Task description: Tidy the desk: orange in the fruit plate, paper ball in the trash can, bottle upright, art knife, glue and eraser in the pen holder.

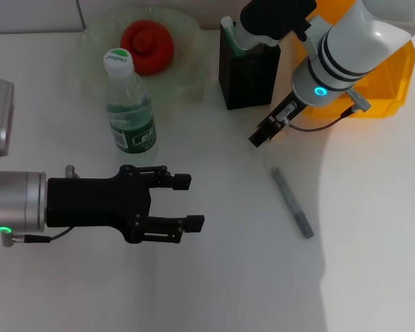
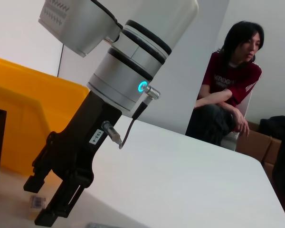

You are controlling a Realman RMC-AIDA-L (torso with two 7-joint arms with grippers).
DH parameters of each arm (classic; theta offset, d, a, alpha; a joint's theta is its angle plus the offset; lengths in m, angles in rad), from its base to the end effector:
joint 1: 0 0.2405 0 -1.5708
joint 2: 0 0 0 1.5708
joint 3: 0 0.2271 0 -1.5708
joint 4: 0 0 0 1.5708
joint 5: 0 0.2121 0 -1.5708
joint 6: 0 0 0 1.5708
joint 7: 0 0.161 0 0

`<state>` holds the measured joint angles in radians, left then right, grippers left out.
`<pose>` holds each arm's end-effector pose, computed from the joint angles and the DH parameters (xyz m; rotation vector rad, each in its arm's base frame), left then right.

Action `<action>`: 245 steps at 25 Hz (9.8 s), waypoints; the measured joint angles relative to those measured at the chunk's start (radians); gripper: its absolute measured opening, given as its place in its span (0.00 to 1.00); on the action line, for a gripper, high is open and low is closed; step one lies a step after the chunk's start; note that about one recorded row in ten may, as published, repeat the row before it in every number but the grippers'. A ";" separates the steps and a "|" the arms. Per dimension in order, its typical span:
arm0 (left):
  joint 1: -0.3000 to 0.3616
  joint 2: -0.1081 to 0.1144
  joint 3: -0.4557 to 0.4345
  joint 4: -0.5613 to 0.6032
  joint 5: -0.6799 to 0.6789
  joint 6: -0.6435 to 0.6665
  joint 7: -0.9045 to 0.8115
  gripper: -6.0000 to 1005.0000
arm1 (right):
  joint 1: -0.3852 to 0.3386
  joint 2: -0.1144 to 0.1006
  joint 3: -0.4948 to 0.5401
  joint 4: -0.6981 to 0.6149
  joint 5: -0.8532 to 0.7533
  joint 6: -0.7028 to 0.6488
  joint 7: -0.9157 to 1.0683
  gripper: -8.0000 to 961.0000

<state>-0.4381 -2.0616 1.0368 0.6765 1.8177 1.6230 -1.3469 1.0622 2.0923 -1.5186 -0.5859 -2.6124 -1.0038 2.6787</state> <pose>-0.2226 0.2840 -0.0279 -2.9614 -0.5164 -0.7280 0.1506 0.4157 -0.0852 -2.4709 0.8169 -0.5464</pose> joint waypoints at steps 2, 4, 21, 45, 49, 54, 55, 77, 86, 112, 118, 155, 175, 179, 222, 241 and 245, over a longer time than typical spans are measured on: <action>-0.002 0.000 -0.001 0.000 0.000 0.000 0.000 0.78 | -0.001 0.000 0.000 0.001 0.000 -0.003 0.001 0.67; -0.004 0.000 -0.001 0.000 0.000 0.000 0.000 0.78 | -0.001 0.000 0.000 0.001 0.000 -0.003 0.002 0.67; -0.005 0.000 -0.003 -0.001 0.000 -0.002 0.000 0.78 | -0.013 0.000 0.000 -0.007 0.011 0.000 0.003 0.65; 0.002 -0.003 -0.004 -0.002 0.000 -0.001 0.010 0.78 | -0.050 0.000 0.003 -0.056 0.013 -0.012 0.003 0.40; 0.003 -0.003 -0.005 -0.002 0.000 0.002 0.011 0.78 | -0.063 0.000 0.007 -0.077 0.013 -0.016 0.003 0.40; 0.003 -0.003 -0.006 -0.002 0.000 0.006 0.011 0.78 | -0.076 0.000 0.010 -0.106 0.012 -0.027 0.003 0.40; 0.002 -0.003 -0.006 -0.002 0.000 0.007 0.011 0.78 | -0.079 0.000 0.010 -0.114 0.013 -0.030 0.003 0.40; -0.001 -0.003 -0.005 -0.002 0.000 0.002 0.011 0.78 | -0.123 -0.005 0.002 -0.213 0.007 -0.066 0.007 0.23; -0.002 -0.003 -0.002 -0.002 0.000 0.002 0.011 0.78 | -0.118 -0.005 0.001 -0.173 0.004 -0.031 0.003 0.42; -0.002 -0.005 0.000 -0.002 -0.003 0.008 0.005 0.78 | -0.100 -0.001 -0.052 -0.106 0.004 0.051 0.001 0.61; -0.007 -0.005 0.000 -0.002 -0.002 0.008 0.000 0.78 | -0.100 -0.001 -0.052 -0.103 0.008 0.056 0.000 0.61; -0.008 -0.005 -0.004 -0.002 -0.007 0.001 0.004 0.78 | -0.134 -0.008 -0.049 -0.167 0.045 0.046 -0.015 0.35; -0.021 -0.006 -0.004 -0.003 -0.008 -0.002 -0.001 0.78 | -0.130 -0.005 -0.052 -0.110 0.050 0.091 -0.051 0.48; -0.022 -0.006 -0.004 -0.003 -0.008 -0.002 -0.002 0.78 | -0.130 -0.004 -0.052 -0.110 0.051 0.094 -0.055 0.48; -0.033 -0.006 -0.009 -0.005 -0.008 -0.011 0.005 0.78 | -0.315 -0.044 0.473 -0.298 0.572 0.044 -0.509 0.42; -0.036 -0.004 -0.010 -0.003 -0.009 -0.016 -0.002 0.78 | -0.322 -0.068 0.520 -0.584 0.480 -0.403 -0.384 0.64; -0.036 -0.003 -0.011 0.000 -0.009 -0.014 -0.002 0.78 | -0.272 -0.064 0.489 -0.730 0.254 -0.640 -0.225 0.63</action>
<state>-0.4739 -2.0649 1.0263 0.6768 1.8084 1.6094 -1.3484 0.7900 2.0282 -1.0292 -1.3162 -2.3583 -1.6436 2.4540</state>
